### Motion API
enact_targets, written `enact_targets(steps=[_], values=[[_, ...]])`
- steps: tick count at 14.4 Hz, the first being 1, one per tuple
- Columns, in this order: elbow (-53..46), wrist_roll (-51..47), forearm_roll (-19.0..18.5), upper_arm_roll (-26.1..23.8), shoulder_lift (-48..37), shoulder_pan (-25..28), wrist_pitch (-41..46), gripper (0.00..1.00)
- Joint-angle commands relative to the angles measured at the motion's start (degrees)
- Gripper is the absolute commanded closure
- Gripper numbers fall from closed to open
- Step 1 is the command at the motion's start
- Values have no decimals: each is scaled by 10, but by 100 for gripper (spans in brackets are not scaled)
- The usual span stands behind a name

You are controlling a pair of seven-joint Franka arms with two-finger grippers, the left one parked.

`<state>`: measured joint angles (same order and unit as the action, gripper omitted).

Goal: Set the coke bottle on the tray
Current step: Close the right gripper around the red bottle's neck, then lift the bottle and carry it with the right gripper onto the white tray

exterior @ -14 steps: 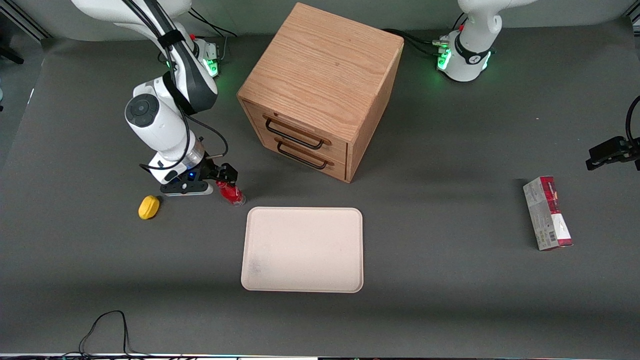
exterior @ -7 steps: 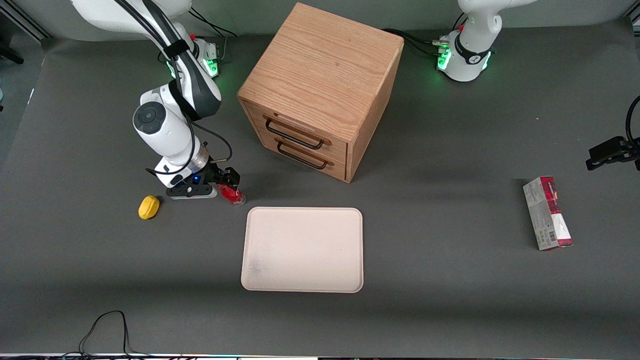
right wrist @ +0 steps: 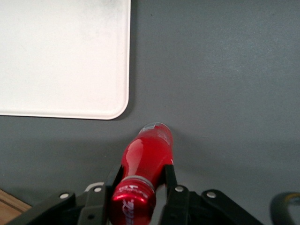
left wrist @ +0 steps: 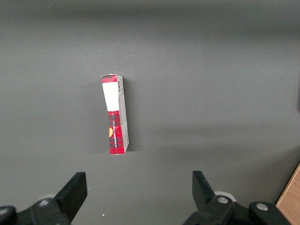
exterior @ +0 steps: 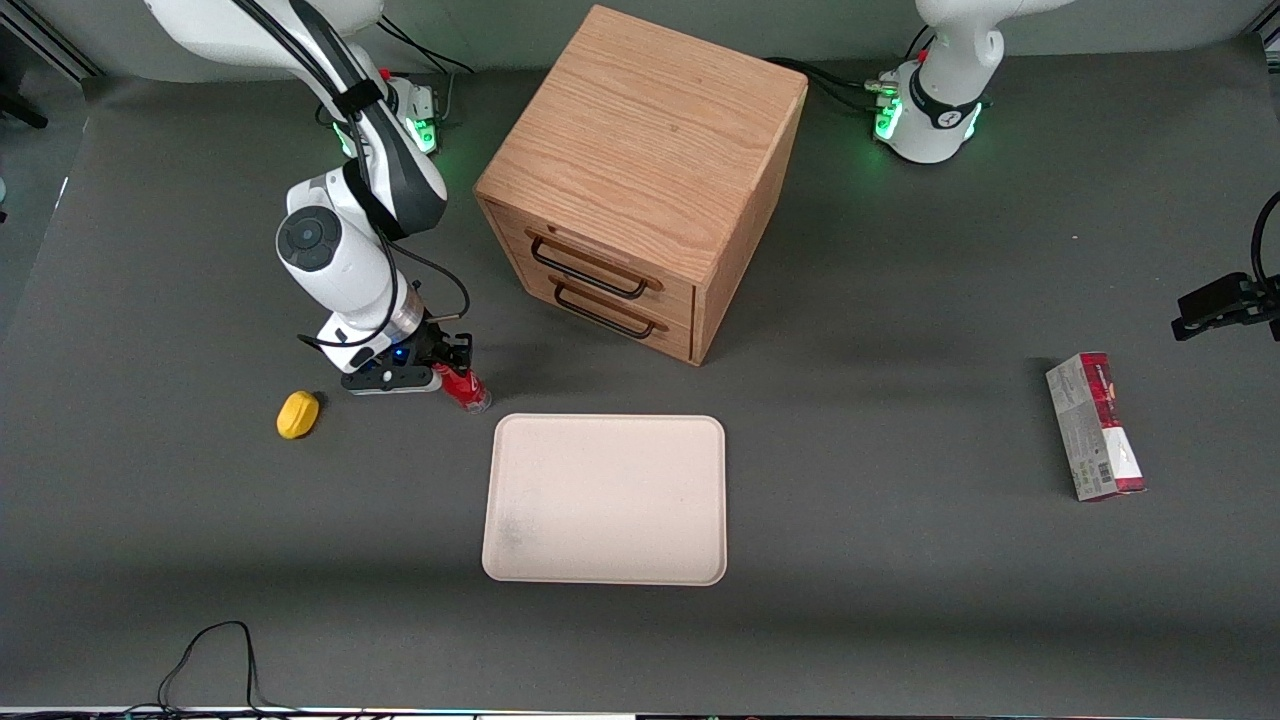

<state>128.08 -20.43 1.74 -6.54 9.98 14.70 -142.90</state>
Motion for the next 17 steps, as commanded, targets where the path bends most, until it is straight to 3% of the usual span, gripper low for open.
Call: enact_targets(steps=[1, 4, 7, 13, 17], values=[[0, -7, -8, 0, -1, 2, 15, 100], [-21, -12, -7, 3, -5, 1, 21, 100], [-104, -12, -8, 8, -8, -3, 122, 100], [-337, -4, -9, 18, -1, -18, 339, 100], [-599, -3, -19, 17, 124, -27, 476, 100]])
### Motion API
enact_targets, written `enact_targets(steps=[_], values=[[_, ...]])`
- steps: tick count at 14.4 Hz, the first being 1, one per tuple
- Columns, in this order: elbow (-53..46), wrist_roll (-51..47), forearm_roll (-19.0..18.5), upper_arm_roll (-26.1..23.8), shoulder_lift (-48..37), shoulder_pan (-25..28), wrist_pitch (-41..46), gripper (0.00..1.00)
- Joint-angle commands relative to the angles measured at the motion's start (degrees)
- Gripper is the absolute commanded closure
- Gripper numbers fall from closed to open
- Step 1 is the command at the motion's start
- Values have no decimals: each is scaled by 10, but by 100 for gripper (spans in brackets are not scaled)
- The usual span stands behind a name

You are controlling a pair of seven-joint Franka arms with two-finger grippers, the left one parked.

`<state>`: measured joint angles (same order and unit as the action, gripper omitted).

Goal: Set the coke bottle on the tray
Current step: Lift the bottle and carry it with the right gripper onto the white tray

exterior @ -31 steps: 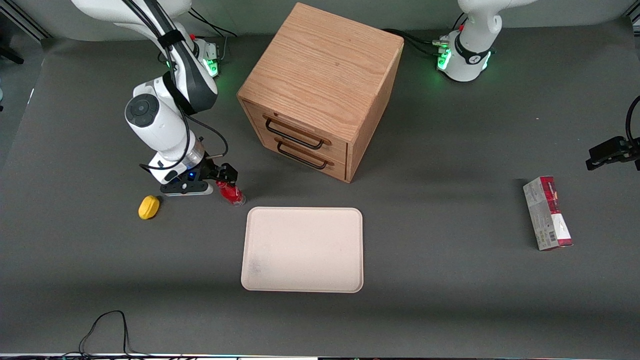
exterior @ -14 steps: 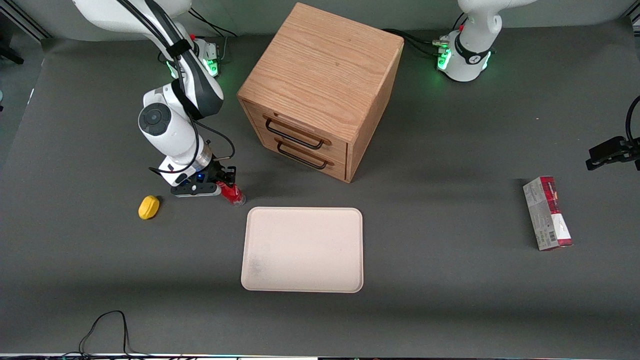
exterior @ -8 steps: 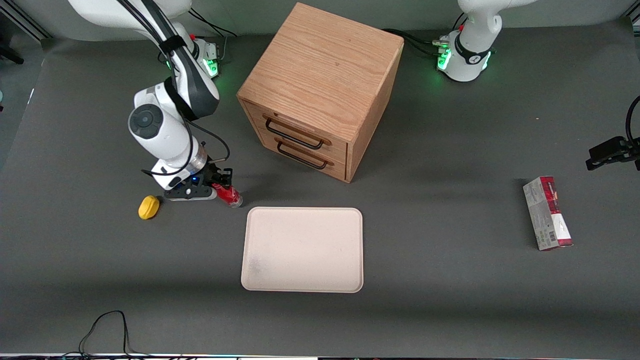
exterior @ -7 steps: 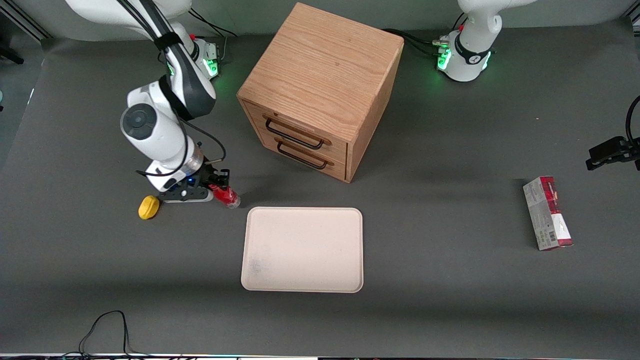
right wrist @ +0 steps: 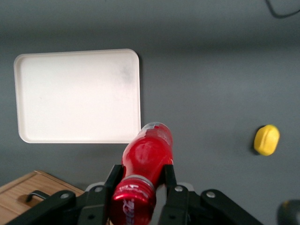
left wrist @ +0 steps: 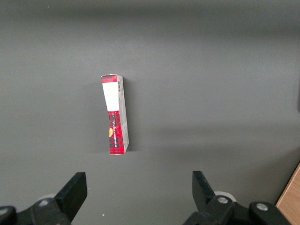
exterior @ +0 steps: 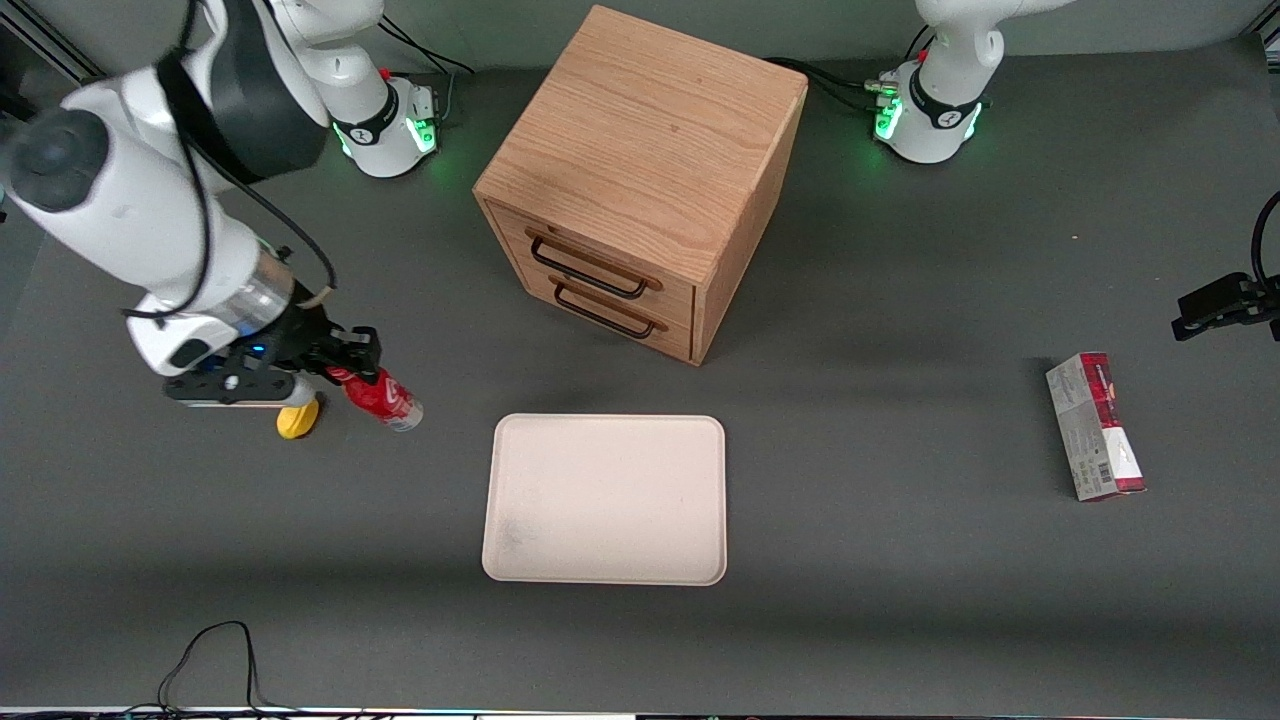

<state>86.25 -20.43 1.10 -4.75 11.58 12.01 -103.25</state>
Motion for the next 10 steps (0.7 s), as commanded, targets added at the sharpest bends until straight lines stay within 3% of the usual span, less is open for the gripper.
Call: enact_targets(steps=[1, 5, 10], values=[[-249, -3, -18, -3, 150, 1, 110, 100], [-362, -4, -30, -20, 250, 2, 84, 100], [-363, -4, -37, -32, 309, 7, -21, 100]])
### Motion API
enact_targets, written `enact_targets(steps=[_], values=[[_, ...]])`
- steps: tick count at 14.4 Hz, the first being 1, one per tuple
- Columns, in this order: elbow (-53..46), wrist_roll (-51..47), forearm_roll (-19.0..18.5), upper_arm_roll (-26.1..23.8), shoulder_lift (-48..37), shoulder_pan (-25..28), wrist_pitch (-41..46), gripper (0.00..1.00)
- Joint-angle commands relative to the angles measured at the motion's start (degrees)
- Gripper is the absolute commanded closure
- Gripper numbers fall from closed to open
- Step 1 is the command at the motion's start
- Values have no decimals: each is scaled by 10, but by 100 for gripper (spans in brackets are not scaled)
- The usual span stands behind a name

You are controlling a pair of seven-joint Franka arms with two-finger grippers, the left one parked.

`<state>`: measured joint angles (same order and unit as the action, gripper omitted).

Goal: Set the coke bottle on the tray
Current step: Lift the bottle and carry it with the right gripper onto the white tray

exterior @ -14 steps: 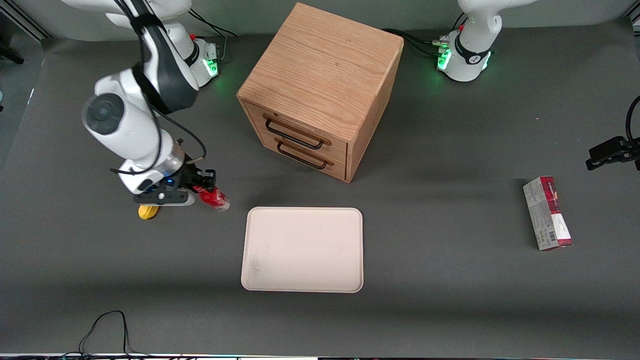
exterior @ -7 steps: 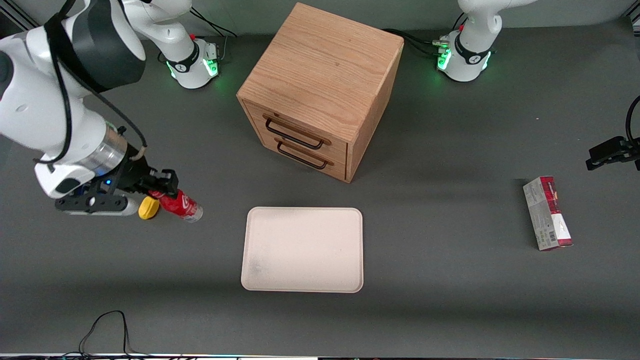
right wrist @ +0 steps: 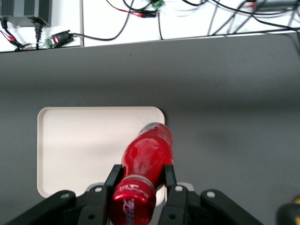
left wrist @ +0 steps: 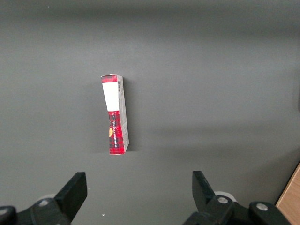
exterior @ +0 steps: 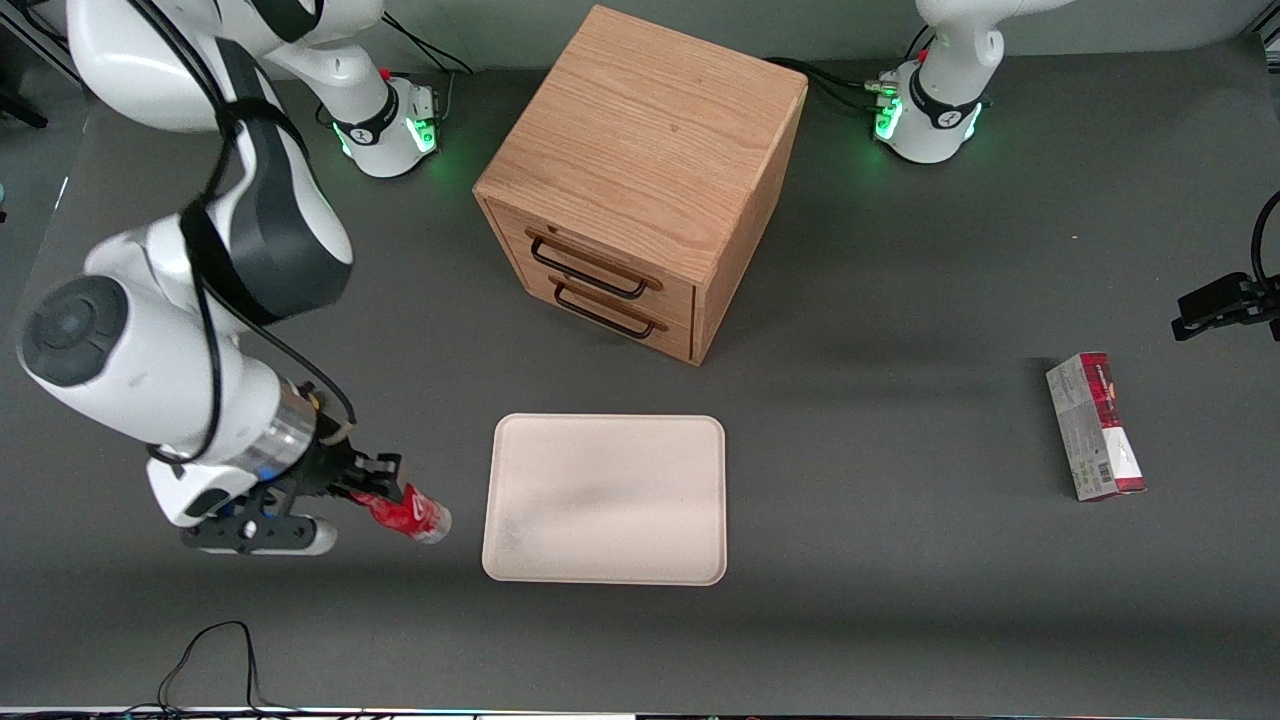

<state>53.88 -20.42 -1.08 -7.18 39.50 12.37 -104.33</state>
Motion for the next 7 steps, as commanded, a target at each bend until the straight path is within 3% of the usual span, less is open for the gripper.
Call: enact_targets(steps=[1, 3, 7], values=[[-38, -4, -35, -16, 43, 5, -24, 100], [-29, -11, -82, -44, 72, 8, -47, 100], [32, -38, -92, -50, 83, 10, -123, 100]])
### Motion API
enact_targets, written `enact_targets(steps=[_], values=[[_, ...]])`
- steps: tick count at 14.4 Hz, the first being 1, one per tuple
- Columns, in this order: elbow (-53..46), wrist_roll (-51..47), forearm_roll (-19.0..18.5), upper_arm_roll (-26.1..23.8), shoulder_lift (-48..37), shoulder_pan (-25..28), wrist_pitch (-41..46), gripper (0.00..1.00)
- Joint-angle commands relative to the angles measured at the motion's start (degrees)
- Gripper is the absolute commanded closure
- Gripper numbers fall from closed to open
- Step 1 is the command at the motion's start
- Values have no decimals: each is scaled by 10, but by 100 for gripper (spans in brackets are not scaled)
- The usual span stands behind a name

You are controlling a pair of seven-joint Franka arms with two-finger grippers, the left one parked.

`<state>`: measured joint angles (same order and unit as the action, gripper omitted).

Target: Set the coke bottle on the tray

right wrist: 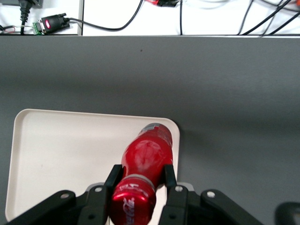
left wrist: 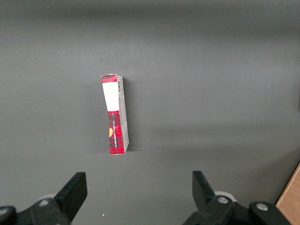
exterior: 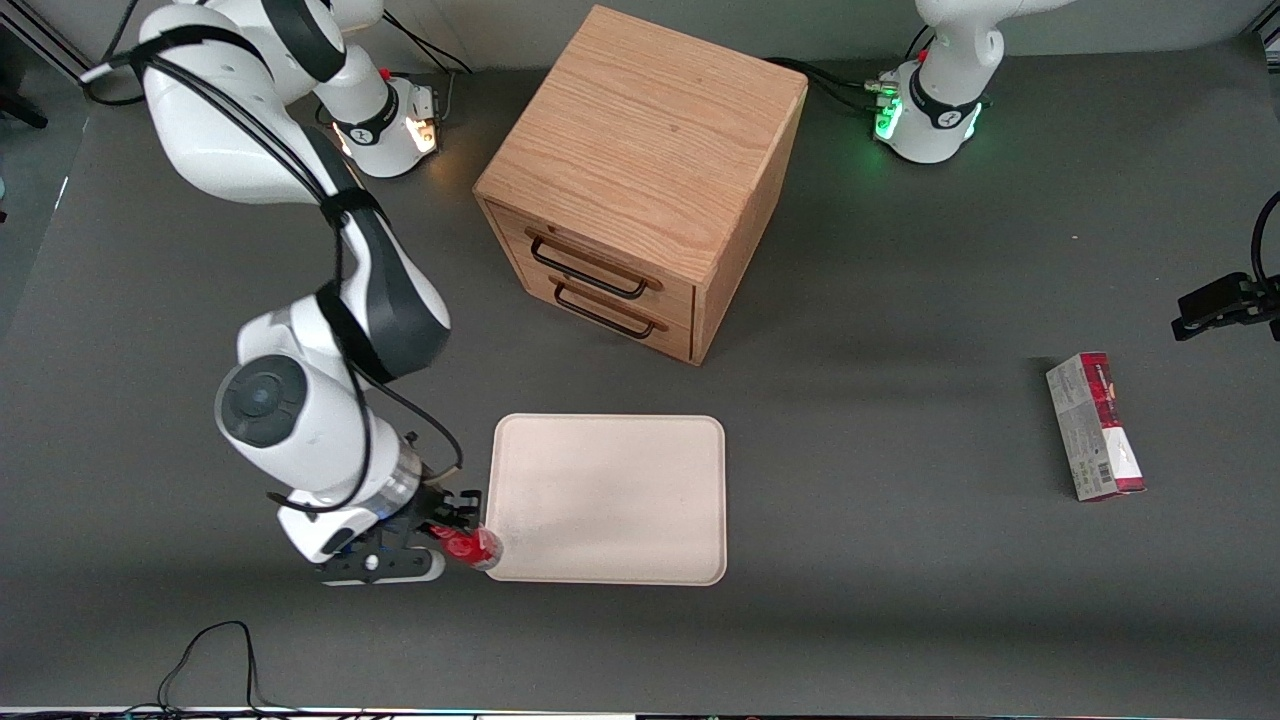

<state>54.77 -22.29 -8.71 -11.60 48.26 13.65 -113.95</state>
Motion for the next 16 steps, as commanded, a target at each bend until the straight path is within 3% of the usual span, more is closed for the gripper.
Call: enact_targets(steps=[1, 3, 13, 14, 15, 16], values=[[34, -17, -22, -6, 2, -3, -36, 100], [38, -17, -53, -8, 17, -2, -36, 100], [74, -17, -54, -8, 20, 2, -67, 100], [82, -19, -54, -8, 21, 2, -76, 94], [87, -21, -54, -8, 21, 2, -85, 61], [88, -21, -54, -8, 21, 2, -87, 18]])
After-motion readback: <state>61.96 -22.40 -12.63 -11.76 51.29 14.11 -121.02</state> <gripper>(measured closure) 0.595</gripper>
